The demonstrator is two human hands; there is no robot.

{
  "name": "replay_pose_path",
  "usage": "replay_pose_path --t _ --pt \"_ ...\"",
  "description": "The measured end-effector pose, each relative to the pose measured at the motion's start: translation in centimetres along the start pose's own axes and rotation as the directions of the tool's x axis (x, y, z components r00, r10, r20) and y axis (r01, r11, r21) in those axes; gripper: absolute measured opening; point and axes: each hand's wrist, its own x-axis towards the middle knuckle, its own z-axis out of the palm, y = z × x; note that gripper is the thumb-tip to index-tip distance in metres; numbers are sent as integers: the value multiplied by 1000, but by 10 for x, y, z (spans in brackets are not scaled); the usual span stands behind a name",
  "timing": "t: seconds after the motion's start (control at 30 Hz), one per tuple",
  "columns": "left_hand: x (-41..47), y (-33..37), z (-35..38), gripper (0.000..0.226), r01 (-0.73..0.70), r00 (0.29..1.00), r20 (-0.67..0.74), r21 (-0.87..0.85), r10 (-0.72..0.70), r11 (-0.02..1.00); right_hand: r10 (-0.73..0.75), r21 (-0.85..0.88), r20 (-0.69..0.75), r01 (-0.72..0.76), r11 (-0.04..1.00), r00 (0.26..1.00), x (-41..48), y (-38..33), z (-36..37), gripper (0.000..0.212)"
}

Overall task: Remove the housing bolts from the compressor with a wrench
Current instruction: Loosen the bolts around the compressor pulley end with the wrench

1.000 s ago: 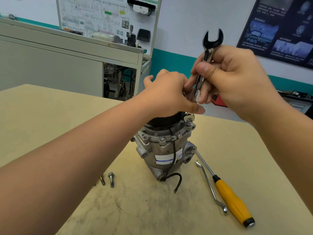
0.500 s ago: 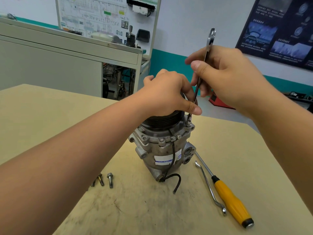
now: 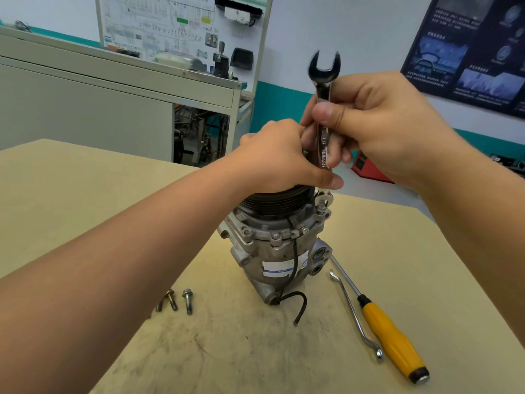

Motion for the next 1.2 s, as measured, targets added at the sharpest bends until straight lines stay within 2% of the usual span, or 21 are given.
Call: replay_pose_path --t 0.1,0.17,0.27,0.37,0.43,0.57,0.77,0.83,0.9,0.97,1.03,1.07,1.2 --pt "-2 -2 -6 18 -61 992 103 -43 66 997 1 24 35 -2 1000 999 -3 0 1 24" --pt "-4 -2 -8 7 -85 990 110 -18 87 996 4 22 50 -5 1000 999 -5 0 1 25" --pt "-4 -1 -5 10 -93 995 51 27 91 995 5 -5 52 -5 1000 999 -9 -2 2 25" --pt "-1 2 -1 34 -71 997 -1 61 72 996 -8 -111 10 9 994 1000 -11 -4 2 21" --pt "-1 4 0 40 -58 998 -19 82 60 995 -31 -149 -35 26 988 999 -13 -5 1 20" --pt "-2 5 1 35 -65 995 -71 123 74 990 -65 -142 -126 47 989 990 -15 -4 -2 19" --pt "-1 4 7 35 -93 989 -103 128 106 988 -9 37 -106 13 999 994 -14 -1 0 19" --pt "-1 1 4 28 -94 994 -50 127 101 987 3 16 -119 -2 1000 993 -10 0 1 19" --pt "-2 0 -2 10 -114 993 29 125 112 986 21 -34 -123 -26 999 992 -7 2 2 20" --pt "-3 0 -5 23 -144 988 67 108 137 984 38 -83 -115 -48 995 993 -4 3 2 22" --pt "-1 0 -5 21 -140 989 53 68 137 988 34 -131 -104 -47 990 994 -3 1 4 23" --pt "0 0 -5 17 -123 992 43 62 121 990 26 -160 -100 -42 986 995 -3 0 4 24" --pt "2 -1 1 35 -39 999 -29 14 39 999 -6 -236 -94 -16 972 996 0 -3 7 26"
